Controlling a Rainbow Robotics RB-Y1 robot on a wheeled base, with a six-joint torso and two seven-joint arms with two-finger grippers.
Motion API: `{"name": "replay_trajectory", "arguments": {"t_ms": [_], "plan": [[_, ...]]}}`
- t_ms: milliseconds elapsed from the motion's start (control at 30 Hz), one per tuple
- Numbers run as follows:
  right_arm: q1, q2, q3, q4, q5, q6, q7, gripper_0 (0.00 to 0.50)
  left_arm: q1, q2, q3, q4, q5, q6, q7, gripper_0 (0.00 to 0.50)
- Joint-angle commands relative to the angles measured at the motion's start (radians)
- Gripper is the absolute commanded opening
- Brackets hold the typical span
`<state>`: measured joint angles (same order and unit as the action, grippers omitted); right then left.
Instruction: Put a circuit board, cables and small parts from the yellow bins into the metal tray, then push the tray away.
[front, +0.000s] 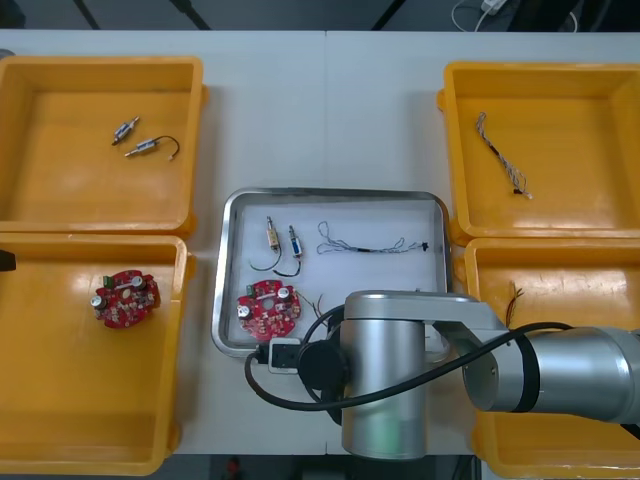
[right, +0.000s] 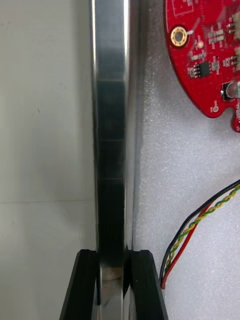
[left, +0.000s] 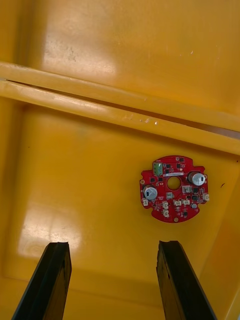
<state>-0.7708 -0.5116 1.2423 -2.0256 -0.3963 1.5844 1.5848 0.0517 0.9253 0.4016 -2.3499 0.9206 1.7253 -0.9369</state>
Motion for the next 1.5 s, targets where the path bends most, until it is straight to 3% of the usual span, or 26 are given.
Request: {"name": "replay_trajectory", "arguments": {"t_ms": [33,567,1500], "plan": [[-0.027,0.021,0.016,-0.01,0.034,-0.012,0.041,0.0,0.023,-0.014,0.034,-0.028,0.007,0.008,-0.072,0.5],[-0.087,-0.015,0.016,0.018,0.151,-0.093,0.083,0.0,0.023,-0.014,0.034,-0.028,0.007,0.008,-0.072,0.5],[-0.286,-0.013,0.016,0.272,0.142,-0.231,0.084,0.0,0.023,-0.014,0.034,-0.028,0.007,0.008,-0.072,0.5]]}}
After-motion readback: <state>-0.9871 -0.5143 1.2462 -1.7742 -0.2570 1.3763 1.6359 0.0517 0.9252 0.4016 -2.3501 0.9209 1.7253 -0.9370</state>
